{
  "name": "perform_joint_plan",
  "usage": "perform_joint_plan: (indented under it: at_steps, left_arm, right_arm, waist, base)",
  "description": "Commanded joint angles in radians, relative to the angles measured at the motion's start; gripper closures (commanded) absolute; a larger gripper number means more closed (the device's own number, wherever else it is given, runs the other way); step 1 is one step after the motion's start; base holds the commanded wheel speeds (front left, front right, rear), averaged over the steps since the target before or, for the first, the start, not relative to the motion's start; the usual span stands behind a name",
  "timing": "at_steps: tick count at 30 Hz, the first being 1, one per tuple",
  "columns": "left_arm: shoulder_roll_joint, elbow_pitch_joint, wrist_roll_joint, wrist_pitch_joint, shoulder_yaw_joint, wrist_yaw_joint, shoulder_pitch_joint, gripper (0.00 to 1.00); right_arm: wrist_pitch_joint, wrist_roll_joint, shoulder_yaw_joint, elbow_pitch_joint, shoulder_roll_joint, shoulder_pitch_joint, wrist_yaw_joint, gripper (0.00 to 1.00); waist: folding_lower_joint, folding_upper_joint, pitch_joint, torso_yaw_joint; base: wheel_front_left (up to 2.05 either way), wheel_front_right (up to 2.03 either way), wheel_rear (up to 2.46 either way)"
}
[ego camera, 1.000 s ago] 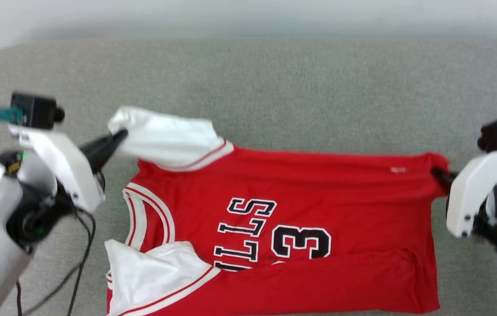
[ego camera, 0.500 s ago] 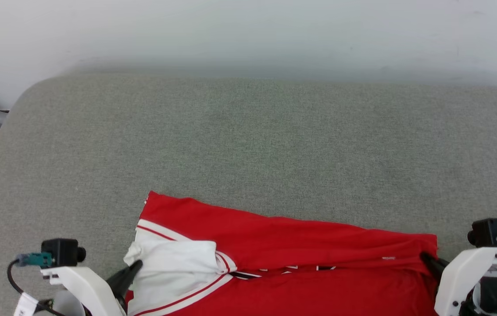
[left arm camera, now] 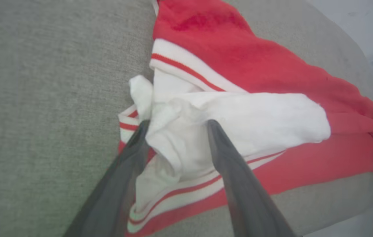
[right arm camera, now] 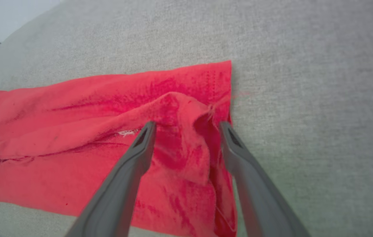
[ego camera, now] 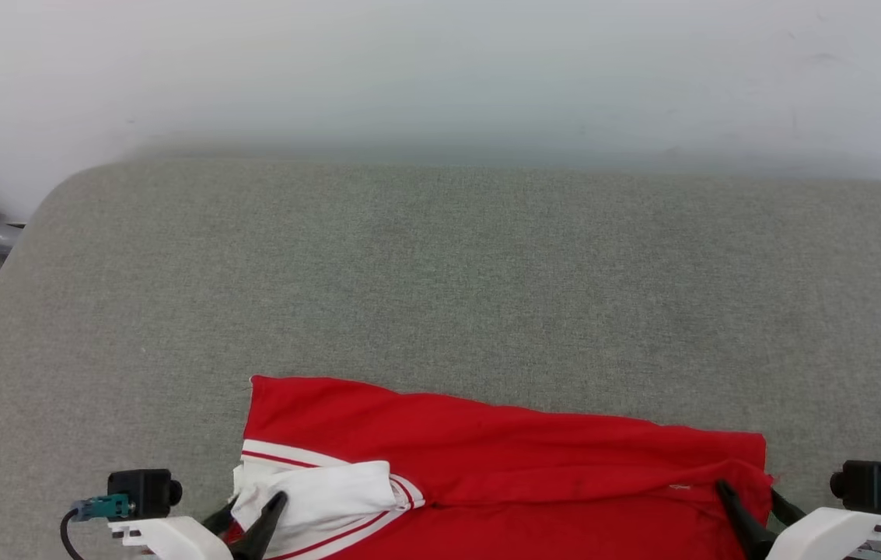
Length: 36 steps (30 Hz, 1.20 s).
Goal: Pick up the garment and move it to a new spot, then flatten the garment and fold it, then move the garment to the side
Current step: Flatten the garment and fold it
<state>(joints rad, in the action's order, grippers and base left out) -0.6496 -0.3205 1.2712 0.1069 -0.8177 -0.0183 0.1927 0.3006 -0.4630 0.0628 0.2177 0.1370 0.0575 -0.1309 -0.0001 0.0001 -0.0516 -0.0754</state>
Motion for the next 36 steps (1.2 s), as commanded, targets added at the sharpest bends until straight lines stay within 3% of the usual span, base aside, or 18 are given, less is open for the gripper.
perform_joint_plan:
  at_steps: [1,6,11,14,18,27,36]
  left_arm:
    - [0.001,-0.002,-0.016,0.019,0.004,-0.002,0.015,0.0]
    - [-0.002,0.017,-0.112,0.123,0.02,-0.02,0.041,0.0]
    - [0.006,0.067,-0.223,0.157,0.096,-0.073,0.054,0.0]
    - [0.038,0.133,-0.332,0.159,0.215,-0.111,0.048,0.0]
    - [0.093,0.223,-0.498,0.159,0.35,-0.13,-0.003,0.0]
    - [0.241,0.325,-0.742,0.159,0.548,-0.094,-0.097,0.0]
    - [0.343,0.332,-0.861,0.159,0.588,-0.029,-0.152,0.0]
  right_arm:
    - [-0.012,-0.005,0.0,-0.009,-0.005,0.014,0.0,0.0]
    - [-0.049,-0.003,0.002,-0.083,0.008,0.035,0.0,0.0]
    - [0.029,0.028,0.048,-0.15,0.026,0.044,0.0,0.0]
    - [0.125,0.041,0.082,-0.177,0.032,0.042,0.0,0.0]
    - [0.233,0.059,0.1,-0.215,0.035,0.019,0.0,0.0]
    - [0.375,0.085,0.103,-0.24,0.053,-0.021,0.0,0.0]
    - [0.418,0.072,0.073,-0.14,0.031,-0.041,0.0,0.0]
  waist:
    - [0.0001,-0.0001,0.004,0.002]
    - [0.0001,-0.0001,0.019,0.01]
    - [0.0001,-0.0001,0.02,0.02]
    - [0.0001,-0.0001,0.009,0.02]
    - [0.0001,-0.0001,-0.012,0.015]
    - [0.0001,-0.0001,-0.047,-0.021]
    - [0.0001,-0.0001,-0.078,-0.055]
  base:
    - [0.0,0.0,0.0]
    - [0.0,0.0,0.0]
    - [0.0,0.0,0.0]
    - [0.0,0.0,0.0]
    - [0.0,0.0,0.0]
    - [0.0,0.0,0.0]
    - [0.0,0.0,0.0]
